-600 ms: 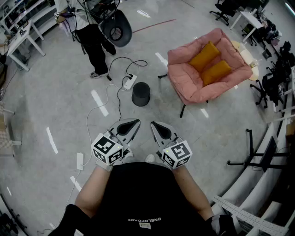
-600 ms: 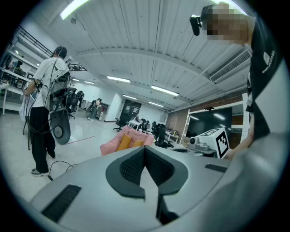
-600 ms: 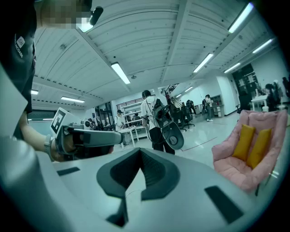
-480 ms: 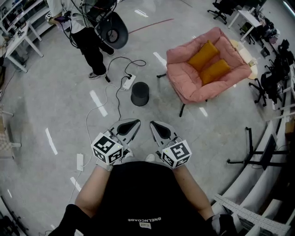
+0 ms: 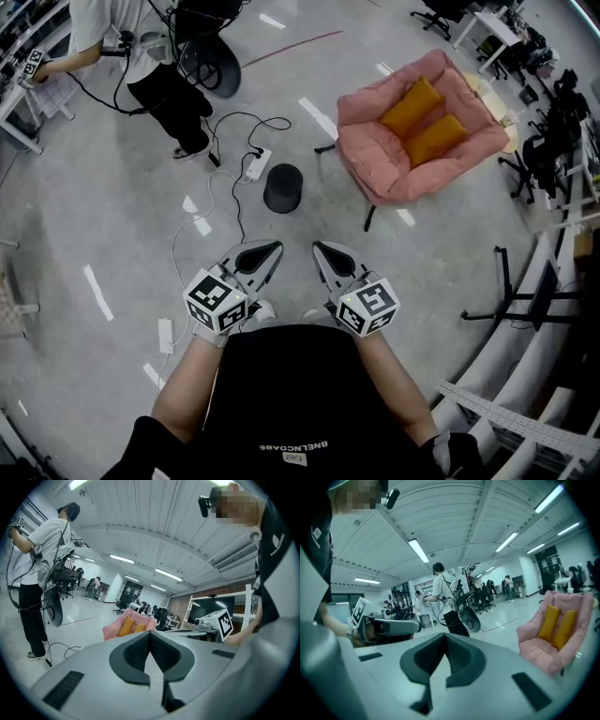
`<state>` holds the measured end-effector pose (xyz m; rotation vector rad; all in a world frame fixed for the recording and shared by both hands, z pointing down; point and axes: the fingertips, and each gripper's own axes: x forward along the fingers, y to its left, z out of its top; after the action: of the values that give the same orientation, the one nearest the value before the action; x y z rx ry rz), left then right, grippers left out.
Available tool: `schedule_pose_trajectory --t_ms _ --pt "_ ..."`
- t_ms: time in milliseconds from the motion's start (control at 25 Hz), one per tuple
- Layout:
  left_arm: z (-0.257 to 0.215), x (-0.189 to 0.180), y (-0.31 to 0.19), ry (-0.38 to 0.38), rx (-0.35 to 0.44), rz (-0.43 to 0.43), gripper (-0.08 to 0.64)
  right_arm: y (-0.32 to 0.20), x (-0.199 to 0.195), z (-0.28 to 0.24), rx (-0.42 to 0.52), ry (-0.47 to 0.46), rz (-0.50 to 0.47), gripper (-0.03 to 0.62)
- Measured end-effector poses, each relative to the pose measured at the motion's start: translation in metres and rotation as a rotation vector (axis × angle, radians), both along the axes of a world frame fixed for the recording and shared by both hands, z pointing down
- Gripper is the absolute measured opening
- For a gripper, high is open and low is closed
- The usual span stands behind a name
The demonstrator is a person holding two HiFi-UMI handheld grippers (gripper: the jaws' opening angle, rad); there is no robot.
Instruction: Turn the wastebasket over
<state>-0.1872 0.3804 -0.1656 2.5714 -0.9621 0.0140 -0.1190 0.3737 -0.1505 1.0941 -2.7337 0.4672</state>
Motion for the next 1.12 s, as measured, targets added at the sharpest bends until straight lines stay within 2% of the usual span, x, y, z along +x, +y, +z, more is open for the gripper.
schedule_pose_trajectory --t_ms 280,480,920,1120 --pt "0.023 -0.008 -0.016 -0.032 -0.052 0.011 0.012 -0.024 0.019 0.027 -0.037 0.121 0.115 0.009" --pt "0.045 -0.003 -0.055 -0.058 -0.105 -0.023 0.012 -0.073 0.036 0.045 -0.085 0.1 0.139 0.009" --pt "0.072 0.013 -0.168 -0.109 -0.242 -0.23 0.012 -0.183 0.074 0.074 -0.188 0.049 0.029 0.009" --pt "0.09 0.023 -0.2 -0.134 -0.325 -0.285 0.014 -0.222 0.09 0.091 -0.264 0.019 -0.031 0.009"
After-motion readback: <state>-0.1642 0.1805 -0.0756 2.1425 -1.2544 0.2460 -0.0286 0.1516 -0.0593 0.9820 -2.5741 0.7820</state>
